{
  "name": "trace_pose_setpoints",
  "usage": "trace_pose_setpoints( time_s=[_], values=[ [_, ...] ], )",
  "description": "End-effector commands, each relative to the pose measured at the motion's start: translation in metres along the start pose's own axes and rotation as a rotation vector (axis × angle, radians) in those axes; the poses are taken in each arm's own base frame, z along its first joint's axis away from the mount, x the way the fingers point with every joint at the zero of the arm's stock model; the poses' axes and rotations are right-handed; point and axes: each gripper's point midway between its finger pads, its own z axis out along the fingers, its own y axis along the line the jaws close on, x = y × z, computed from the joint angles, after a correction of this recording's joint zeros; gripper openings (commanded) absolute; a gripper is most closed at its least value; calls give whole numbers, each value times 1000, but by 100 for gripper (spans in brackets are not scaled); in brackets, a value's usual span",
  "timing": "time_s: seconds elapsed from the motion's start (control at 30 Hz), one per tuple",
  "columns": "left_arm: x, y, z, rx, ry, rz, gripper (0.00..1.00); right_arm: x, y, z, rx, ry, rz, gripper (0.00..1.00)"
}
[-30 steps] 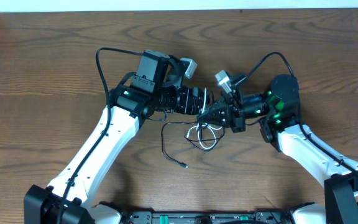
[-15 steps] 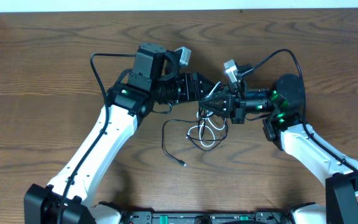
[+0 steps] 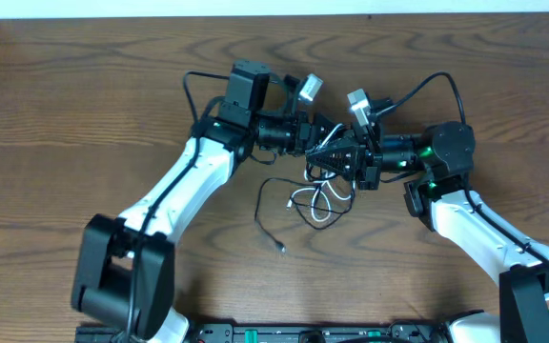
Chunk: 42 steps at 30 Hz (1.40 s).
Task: Untangle cables
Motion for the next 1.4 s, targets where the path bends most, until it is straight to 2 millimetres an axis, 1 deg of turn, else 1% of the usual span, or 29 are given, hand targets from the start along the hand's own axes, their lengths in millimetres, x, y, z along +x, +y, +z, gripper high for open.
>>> trace_pose_setpoints(
  time_s=[0.0, 0.03, 0.07, 0.13, 0.17, 0.23, 0.27, 0.3, 0.33, 0.43, 0.53, 0.6, 0.7, 0.77, 0.8, 0.83, 0.9, 0.93, 0.97, 1.0, 1.03, 1.1, 1.17, 1.27, 1.37],
  values=[
    [11, -21, 2, 108, 66, 53, 66, -3, 1, 2, 0, -7, 1, 1],
    [9, -21, 1, 111, 60, 65, 64, -2, 1, 2, -3, -3, 2, 1],
    [7, -22, -1, 111, 53, 74, 59, -2, 2, 2, -6, 1, 2, 1],
    [3, -21, -4, 110, 38, 87, 46, 0, 3, 2, -11, 8, 1, 1],
    [1, -20, -6, 108, 32, 87, 37, 0, 3, 2, -14, 11, 1, 1],
    [-2, -18, -11, 104, 20, 84, 24, 1, 4, 2, -18, 16, 1, 1],
    [-3, -17, -13, 102, 15, 83, 19, 1, 4, 2, -18, 17, 2, 1],
    [-4, -16, -14, 100, 9, 82, 11, 1, 4, 2, -19, 17, 2, 1],
    [-6, -15, -16, 98, 5, 81, 8, 1, 4, 2, -18, 17, 1, 1],
    [-8, -13, -19, 94, -4, 89, 7, 3, 5, 2, -25, 26, 1, 2],
    [-9, -10, -22, 84, -14, 104, 7, 6, 4, 1, -29, 40, 22, 14],
    [-11, 3, -26, 32, -34, 83, 7, 11, -2, 0, -16, 50, 68, 23],
    [-7, 26, -32, -70, -49, 49, 7, 26, -18, -3, 24, 70, 134, 25],
    [1, 41, -36, -133, -39, 23, 7, 39, -39, -8, 106, 66, 210, 25],
    [6, 47, -38, -159, -27, 8, 7, 47, -54, -12, 174, 60, 260, 24],
    [11, 52, -41, -179, -16, -3, 7, 58, -72, -20, 273, 57, 318, 22],
    [22, 62, -46, -224, 7, -30, 7, 85, -109, -42, 513, 66, 425, 19],
    [26, 67, -48, -249, 16, -45, 7, 99, -126, -57, 644, 73, 479, 18],
    [30, 73, -51, -278, 24, -60, 7, 112, -139, -74, 771, 81, 531, 13],
    [34, 78, -53, -307, 33, -74, 8, 123, -149, -90, 877, 90, 566, 8],
    [38, 83, -56, -335, 41, -87, 7, 131, -155, -102, 957, 98, 589, 5],
    [44, 90, -59, -380, 58, -98, 7, 142, -161, -121, 1060, 123, 599, 1],
    [46, 94, -60, -406, 62, -106, 8, 147, -164, -134, 1127, 131, 614, 1],
    [46, 94, -60, -406, 62, -104, 8, 153, -168, -152, 1220, 138, 625, 1],
    [47, 93, -59, -405, 65, -103, 8, 157, -168, -157, 1247, 146, 634, 1]
  ],
)
